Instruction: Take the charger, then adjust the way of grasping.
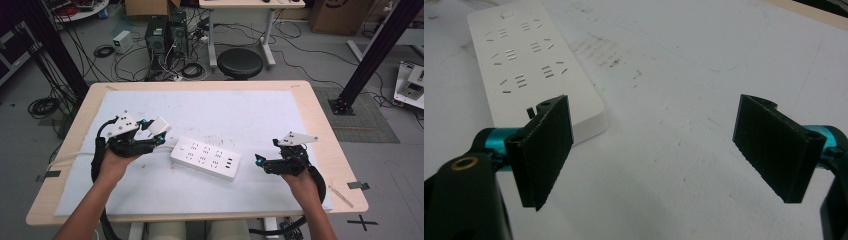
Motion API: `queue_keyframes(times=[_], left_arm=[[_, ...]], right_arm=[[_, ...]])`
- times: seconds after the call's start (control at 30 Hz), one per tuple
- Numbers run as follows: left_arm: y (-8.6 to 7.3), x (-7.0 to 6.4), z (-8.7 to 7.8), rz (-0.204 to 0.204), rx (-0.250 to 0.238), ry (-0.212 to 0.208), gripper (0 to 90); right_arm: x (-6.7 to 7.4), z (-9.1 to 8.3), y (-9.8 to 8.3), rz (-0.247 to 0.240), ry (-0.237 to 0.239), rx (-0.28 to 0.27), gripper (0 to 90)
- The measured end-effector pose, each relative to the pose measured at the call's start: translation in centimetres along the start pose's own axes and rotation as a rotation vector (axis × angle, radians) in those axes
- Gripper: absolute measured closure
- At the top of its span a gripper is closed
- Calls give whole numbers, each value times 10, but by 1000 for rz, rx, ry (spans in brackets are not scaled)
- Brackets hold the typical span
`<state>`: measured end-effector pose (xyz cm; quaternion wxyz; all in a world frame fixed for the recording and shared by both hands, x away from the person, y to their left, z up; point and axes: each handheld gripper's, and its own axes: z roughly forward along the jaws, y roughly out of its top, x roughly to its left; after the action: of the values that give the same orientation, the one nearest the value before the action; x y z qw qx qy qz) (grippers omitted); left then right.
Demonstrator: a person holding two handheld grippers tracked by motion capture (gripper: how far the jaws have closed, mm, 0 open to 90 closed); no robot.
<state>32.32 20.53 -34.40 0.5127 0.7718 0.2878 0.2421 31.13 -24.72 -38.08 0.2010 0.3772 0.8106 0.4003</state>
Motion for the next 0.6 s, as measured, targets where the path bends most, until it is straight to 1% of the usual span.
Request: queue_keyframes(times=[0.13,0.2,0.23,0.27,0.3,0.37,0.43,0.5,0.57,0.6], left_arm=[[-1,-11,-3,38,-12,-43,425],[-1,-15,-4,63,-3,-60,425],[-1,-15,-4,63,-3,-60,425],[-2,-19,-4,72,-8,-78,425],[-2,-20,-4,75,-8,-85,425],[-2,-22,-3,80,0,-109,425],[-3,-25,-2,92,7,-131,425],[-3,-29,-1,103,15,-159,424],[-2,-34,1,131,29,-181,424],[-2,-36,2,137,32,-193,425]], right_arm=[[1,3,2,-7,5,4,165],[1,3,3,-14,4,2,165],[1,3,3,-14,4,2,165],[1,4,3,-28,4,3,166],[2,4,4,-34,2,8,165],[2,6,5,-45,11,9,165],[3,8,6,-45,24,11,165],[4,9,7,-43,18,15,165],[4,10,7,-36,15,20,165],[3,10,7,-37,20,25,165]])
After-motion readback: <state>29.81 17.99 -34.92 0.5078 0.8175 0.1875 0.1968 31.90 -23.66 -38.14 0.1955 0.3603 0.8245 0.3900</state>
